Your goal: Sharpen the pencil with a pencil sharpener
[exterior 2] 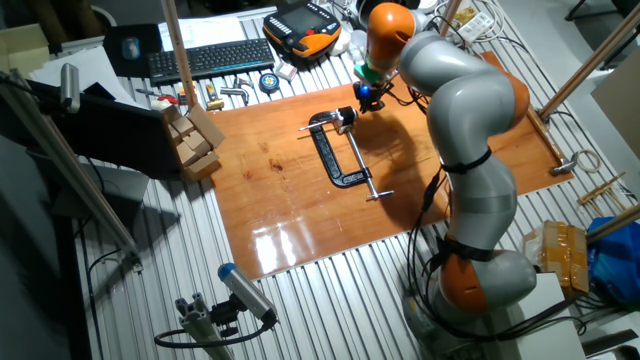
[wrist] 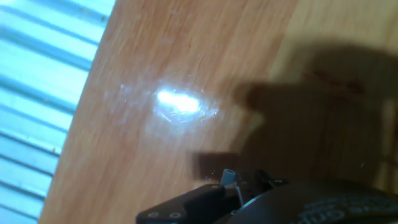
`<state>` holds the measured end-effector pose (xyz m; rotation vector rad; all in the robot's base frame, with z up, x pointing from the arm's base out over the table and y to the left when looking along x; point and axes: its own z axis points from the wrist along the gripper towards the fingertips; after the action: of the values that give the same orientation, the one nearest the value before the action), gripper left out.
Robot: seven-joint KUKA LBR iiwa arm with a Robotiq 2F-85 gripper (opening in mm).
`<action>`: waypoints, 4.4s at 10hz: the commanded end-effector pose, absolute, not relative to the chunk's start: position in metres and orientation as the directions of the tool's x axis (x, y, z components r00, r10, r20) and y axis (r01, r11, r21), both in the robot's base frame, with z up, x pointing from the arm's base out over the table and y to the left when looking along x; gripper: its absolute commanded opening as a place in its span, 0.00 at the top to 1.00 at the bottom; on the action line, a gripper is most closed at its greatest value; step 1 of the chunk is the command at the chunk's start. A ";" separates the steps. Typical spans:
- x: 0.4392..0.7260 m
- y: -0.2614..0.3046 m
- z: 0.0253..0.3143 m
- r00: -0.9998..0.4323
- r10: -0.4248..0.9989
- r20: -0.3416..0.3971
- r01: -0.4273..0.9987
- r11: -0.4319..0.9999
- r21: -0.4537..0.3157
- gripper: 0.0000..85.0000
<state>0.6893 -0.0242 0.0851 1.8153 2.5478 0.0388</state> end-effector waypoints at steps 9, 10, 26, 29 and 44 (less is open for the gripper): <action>0.693 -0.025 0.079 -0.071 0.997 0.019 0.992 0.068 0.106 0.40; 0.693 -0.025 0.079 -0.063 0.998 0.023 0.993 0.060 0.106 0.40; 0.696 -0.024 0.065 -0.051 0.997 0.058 0.994 0.045 0.103 0.40; 0.696 -0.024 0.064 -0.048 0.997 0.060 0.994 0.042 0.104 0.40; 0.697 -0.021 0.041 -0.034 0.997 0.074 0.996 0.028 0.090 0.60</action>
<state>0.6969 -0.0208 0.0413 2.1772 2.2456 0.1828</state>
